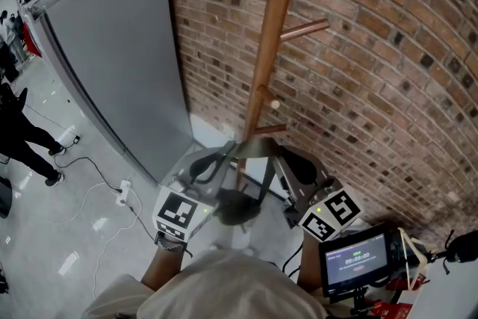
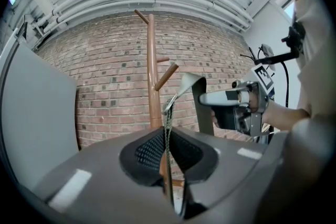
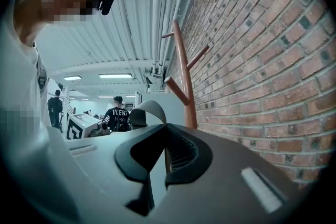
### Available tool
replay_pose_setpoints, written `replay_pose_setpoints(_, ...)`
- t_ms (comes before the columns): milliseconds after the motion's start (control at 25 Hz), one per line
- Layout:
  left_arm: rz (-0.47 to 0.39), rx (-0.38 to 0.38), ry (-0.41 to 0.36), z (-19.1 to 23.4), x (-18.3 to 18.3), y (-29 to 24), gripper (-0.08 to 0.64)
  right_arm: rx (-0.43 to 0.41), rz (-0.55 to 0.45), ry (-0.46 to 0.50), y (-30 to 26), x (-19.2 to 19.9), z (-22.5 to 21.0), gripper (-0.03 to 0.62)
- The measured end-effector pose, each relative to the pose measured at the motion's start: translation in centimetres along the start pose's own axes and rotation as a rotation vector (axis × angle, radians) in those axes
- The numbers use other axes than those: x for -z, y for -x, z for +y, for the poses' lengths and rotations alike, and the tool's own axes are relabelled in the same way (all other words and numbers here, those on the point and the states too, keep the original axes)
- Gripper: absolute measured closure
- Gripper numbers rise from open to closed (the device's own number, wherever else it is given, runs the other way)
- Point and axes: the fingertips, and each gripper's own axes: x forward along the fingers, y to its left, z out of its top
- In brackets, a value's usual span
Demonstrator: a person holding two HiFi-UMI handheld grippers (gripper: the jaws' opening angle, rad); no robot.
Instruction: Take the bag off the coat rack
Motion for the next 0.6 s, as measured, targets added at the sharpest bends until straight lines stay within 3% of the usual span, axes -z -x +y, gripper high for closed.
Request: replay_pose_setpoints(600, 0.016, 0.008, -0.002, 0.07, 0.43, -0.27, 0.538, -0.001, 0.016, 0.002, -0.34, 0.43, -0.16, 0.586)
